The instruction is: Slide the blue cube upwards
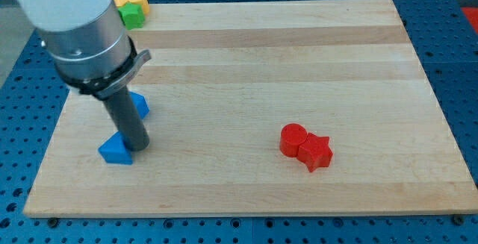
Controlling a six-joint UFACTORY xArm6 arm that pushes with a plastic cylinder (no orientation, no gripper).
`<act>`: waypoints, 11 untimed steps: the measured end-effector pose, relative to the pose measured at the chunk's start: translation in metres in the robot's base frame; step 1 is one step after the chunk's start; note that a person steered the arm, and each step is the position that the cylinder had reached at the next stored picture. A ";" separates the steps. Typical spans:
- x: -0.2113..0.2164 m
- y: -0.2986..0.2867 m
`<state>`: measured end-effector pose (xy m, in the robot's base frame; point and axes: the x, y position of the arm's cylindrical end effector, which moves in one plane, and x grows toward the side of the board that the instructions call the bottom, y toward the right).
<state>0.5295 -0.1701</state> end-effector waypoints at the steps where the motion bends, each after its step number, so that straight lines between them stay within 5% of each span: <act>1: 0.002 -0.019; 7: -0.119 0.029; 11: -0.149 -0.042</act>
